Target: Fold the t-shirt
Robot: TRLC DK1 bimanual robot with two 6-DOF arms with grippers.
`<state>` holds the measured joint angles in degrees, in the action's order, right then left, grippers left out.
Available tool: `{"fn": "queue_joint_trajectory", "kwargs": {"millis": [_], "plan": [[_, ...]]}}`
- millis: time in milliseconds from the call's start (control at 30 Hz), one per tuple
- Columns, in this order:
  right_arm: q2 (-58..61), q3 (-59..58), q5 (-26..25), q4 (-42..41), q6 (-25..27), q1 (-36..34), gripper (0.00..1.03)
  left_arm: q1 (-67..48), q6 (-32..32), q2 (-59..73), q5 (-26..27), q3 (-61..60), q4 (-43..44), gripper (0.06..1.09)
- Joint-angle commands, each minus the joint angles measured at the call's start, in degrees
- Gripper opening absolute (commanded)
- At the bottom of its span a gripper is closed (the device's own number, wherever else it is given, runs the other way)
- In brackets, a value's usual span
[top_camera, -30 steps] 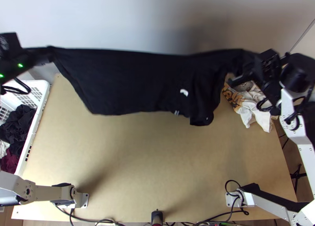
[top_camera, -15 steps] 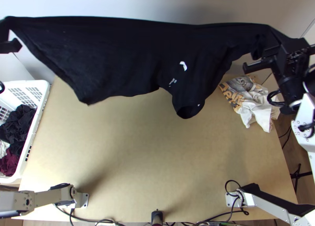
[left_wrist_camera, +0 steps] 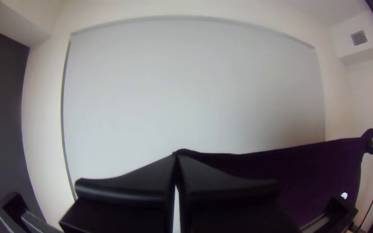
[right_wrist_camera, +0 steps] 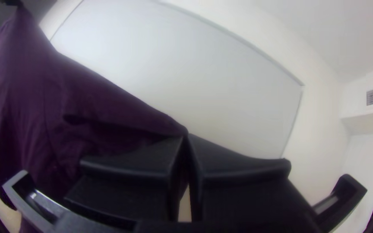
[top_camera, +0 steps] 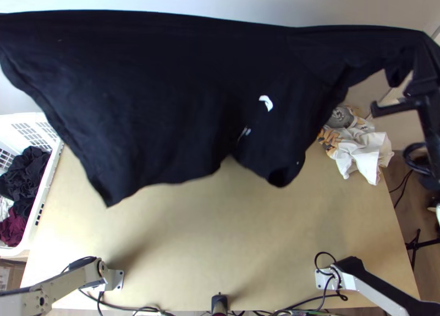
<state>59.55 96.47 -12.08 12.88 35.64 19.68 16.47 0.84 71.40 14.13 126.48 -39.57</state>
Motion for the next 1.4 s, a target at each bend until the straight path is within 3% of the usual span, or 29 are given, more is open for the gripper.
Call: {"fn": "queue_joint_trajectory", "kwargs": {"millis": [0, 367, 800, 1033, 1367], "plan": [[-5.23, 0.48, -0.14, -0.14, 4.35, 2.03, 0.02, 1.55, -0.23, -5.65, 0.02, 0.09, 2.22, 0.09], [-12.18, 1.80, -0.14, 7.77, 6.37, 2.03, 0.02, 1.37, -5.76, -18.40, 0.11, -8.97, 2.22, 0.09], [-18.68, 2.94, -0.05, 19.20, 4.35, -0.87, 0.02, 0.58, -5.24, -22.18, 0.81, -10.72, -1.03, 0.09], [-14.64, 3.99, -0.05, 15.06, 2.77, -1.49, 0.02, 1.02, -4.53, -21.21, 0.90, -13.36, 0.72, 0.09], [-4.35, -2.25, -0.14, 0.21, 2.16, -0.79, 0.02, 0.93, -1.54, -9.78, 0.55, -16.70, 9.60, 0.09]]}}
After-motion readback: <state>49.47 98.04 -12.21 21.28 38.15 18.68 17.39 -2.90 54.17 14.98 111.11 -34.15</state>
